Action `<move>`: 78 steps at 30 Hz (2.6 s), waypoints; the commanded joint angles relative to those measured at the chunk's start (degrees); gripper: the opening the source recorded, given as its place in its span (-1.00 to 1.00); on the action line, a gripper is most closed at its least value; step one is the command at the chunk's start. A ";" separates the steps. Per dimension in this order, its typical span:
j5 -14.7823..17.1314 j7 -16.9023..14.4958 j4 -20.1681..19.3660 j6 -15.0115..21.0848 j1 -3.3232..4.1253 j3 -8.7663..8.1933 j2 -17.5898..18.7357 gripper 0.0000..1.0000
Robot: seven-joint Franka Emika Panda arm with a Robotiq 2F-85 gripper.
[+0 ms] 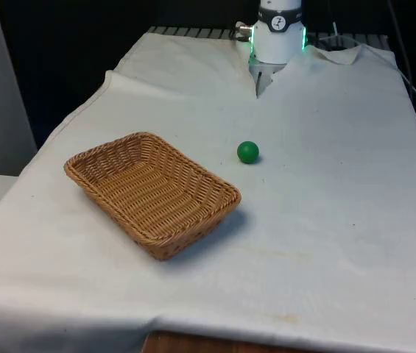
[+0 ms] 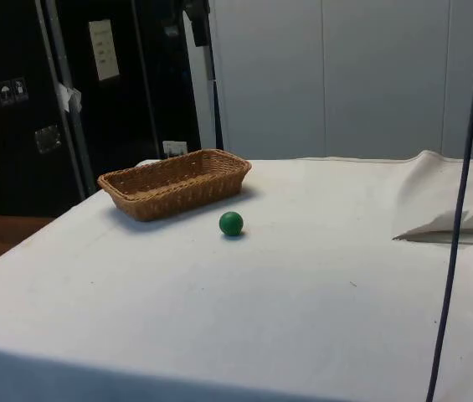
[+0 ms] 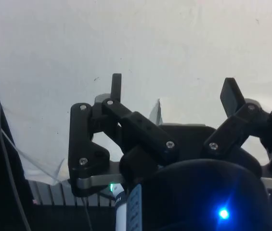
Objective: Pick up the ball and place it into the basket.
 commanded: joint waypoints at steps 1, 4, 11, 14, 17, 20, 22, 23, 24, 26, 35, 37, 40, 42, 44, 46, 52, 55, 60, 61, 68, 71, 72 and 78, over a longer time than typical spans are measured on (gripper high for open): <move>-0.23 0.11 -0.46 0.06 0.06 0.00 -0.57 1.00; -0.57 0.29 -1.78 0.57 0.06 0.11 -1.49 1.00; -1.20 0.63 -5.33 2.29 0.06 0.40 -3.78 1.00; -1.66 0.92 -8.25 4.18 0.00 0.63 -5.33 1.00; -1.83 0.97 -10.43 5.90 0.00 0.69 -6.25 1.00; -1.95 1.03 -11.75 6.99 0.00 0.74 -6.76 1.00; -1.89 0.92 -13.24 8.37 0.00 0.74 -7.16 1.00; -1.83 0.86 -14.50 9.63 -0.06 0.69 -7.45 1.00; -1.83 0.80 -15.18 10.37 -0.06 0.69 -7.62 1.00; -1.43 0.46 -15.36 10.14 0.00 0.63 -7.28 1.00; -1.43 0.34 -20.63 16.44 -0.06 0.57 -7.73 1.00; -1.20 0.06 -22.00 19.02 -0.06 0.52 -7.39 1.00; -0.92 -0.29 -23.09 21.14 -0.06 0.46 -6.82 1.00; -0.63 -0.52 -23.61 22.40 -0.06 0.40 -6.36 1.00; -0.23 -0.80 -24.12 23.66 -0.06 0.40 -5.84 1.00; 0.11 -1.03 -24.58 24.81 -0.06 0.40 -5.27 1.00; 0.57 -1.38 -25.10 26.87 -0.17 0.34 -3.67 1.00; 2.86 -3.15 -25.78 29.79 -0.17 0.17 -2.06 1.00; 5.21 -4.98 -26.18 33.12 -0.29 0.17 0.80 1.00; 4.47 -4.47 -25.84 32.49 -0.23 0.06 0.97 1.00; 8.59 -7.33 -26.24 36.84 -0.34 0.52 4.81 1.00; 9.45 -7.96 -26.18 37.64 -0.34 0.63 5.84 1.00; 9.85 -8.31 -26.13 38.10 -0.40 0.69 6.42 1.00; 12.78 -11.06 -25.61 40.62 -0.74 0.97 10.20 1.00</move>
